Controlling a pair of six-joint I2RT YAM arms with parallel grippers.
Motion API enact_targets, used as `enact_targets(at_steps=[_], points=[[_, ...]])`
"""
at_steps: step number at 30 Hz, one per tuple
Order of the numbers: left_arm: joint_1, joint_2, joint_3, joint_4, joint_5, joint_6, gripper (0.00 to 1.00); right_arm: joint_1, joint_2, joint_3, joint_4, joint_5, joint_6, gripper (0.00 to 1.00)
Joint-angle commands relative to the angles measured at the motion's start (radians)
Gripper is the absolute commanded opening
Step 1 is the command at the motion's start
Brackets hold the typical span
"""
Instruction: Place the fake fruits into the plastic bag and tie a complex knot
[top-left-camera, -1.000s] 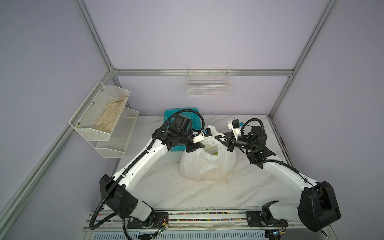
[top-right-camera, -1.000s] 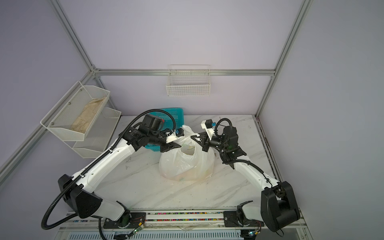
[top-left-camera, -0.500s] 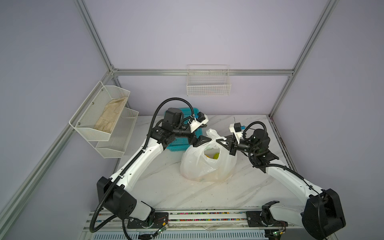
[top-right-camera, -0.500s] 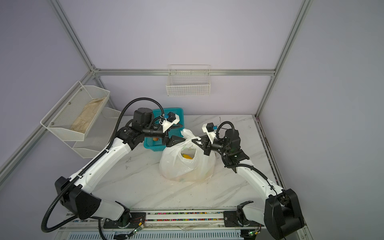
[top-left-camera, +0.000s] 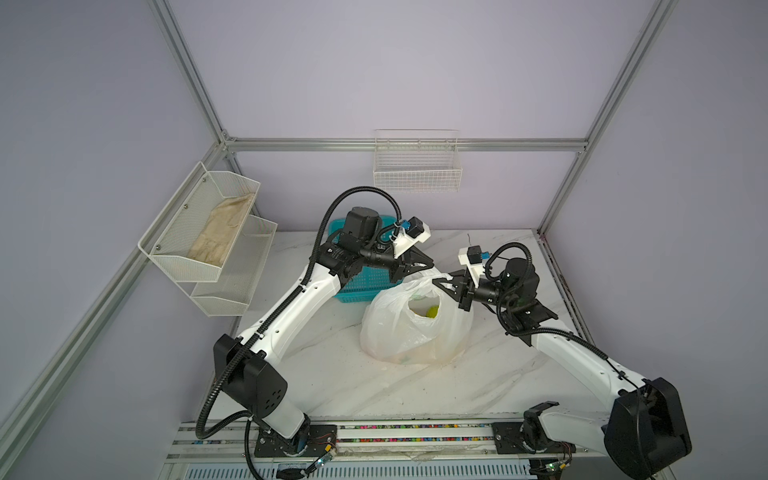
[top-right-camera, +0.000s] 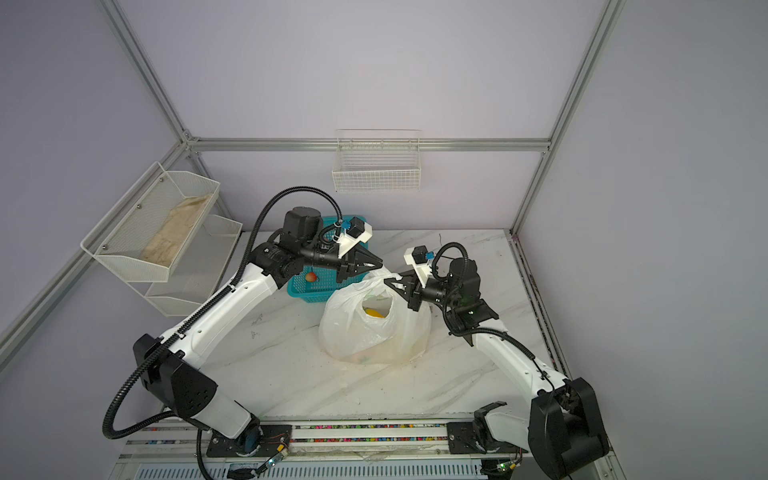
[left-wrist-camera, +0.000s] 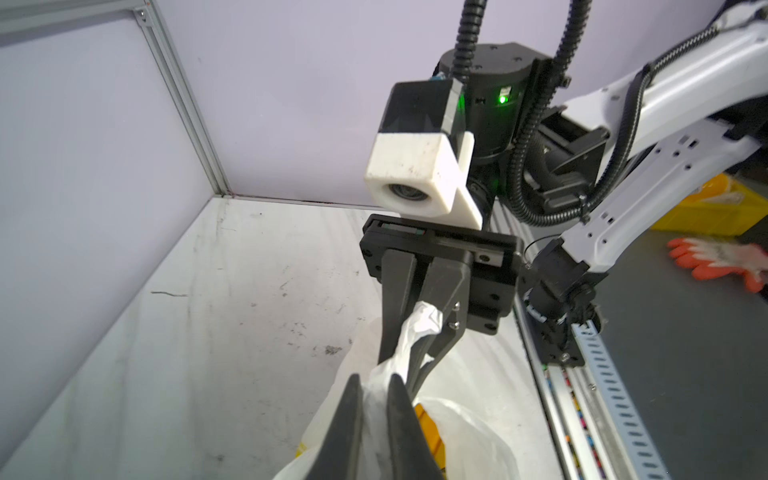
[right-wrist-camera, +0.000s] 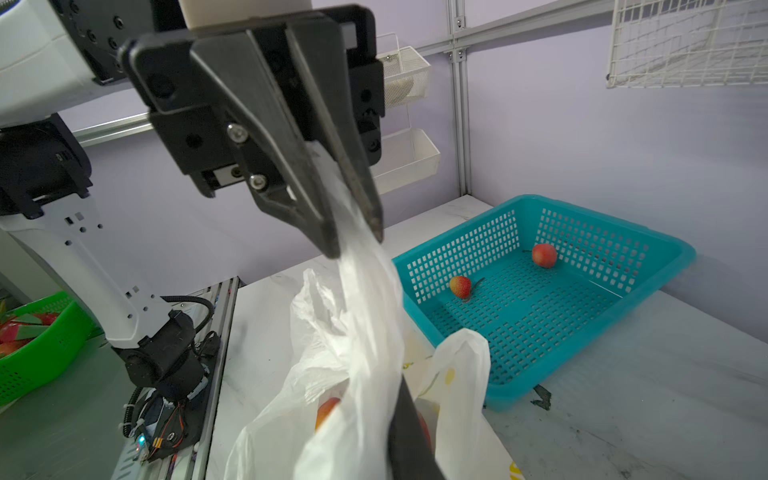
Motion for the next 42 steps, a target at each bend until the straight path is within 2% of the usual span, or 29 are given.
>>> enact_targets(at_steps=[1,6,13,19,25,30,32,38,42], points=[[-0.012,-0.014,0.060,0.018,0.023,-0.007,0.06,0.006,-0.004,-0.023,0.041,0.031,0.023,0.14],[-0.021,-0.050,-0.013,0.092,0.011,-0.037,0.00,0.017,0.013,-0.031,0.060,0.058,0.034,0.19],[-0.022,-0.070,-0.057,0.133,0.005,-0.056,0.00,0.020,0.030,-0.041,0.089,0.094,0.058,0.21],[-0.022,-0.105,-0.127,0.133,-0.067,-0.032,0.00,0.019,0.028,-0.037,0.146,0.108,0.124,0.16],[-0.024,-0.175,-0.294,0.157,-0.186,0.026,0.00,0.019,0.035,-0.038,0.216,0.147,0.240,0.08],[-0.042,-0.228,-0.419,0.233,-0.195,0.031,0.00,0.039,0.085,-0.034,0.310,0.173,0.356,0.06],[-0.050,-0.218,-0.449,0.248,-0.210,0.029,0.01,0.048,0.101,-0.025,0.310,0.187,0.365,0.06],[-0.051,-0.147,-0.496,0.243,-0.377,0.052,0.06,0.051,0.121,-0.012,0.295,0.182,0.349,0.06],[-0.052,-0.117,-0.488,0.239,-0.351,0.062,0.13,0.052,0.123,-0.018,0.280,0.171,0.291,0.06]])
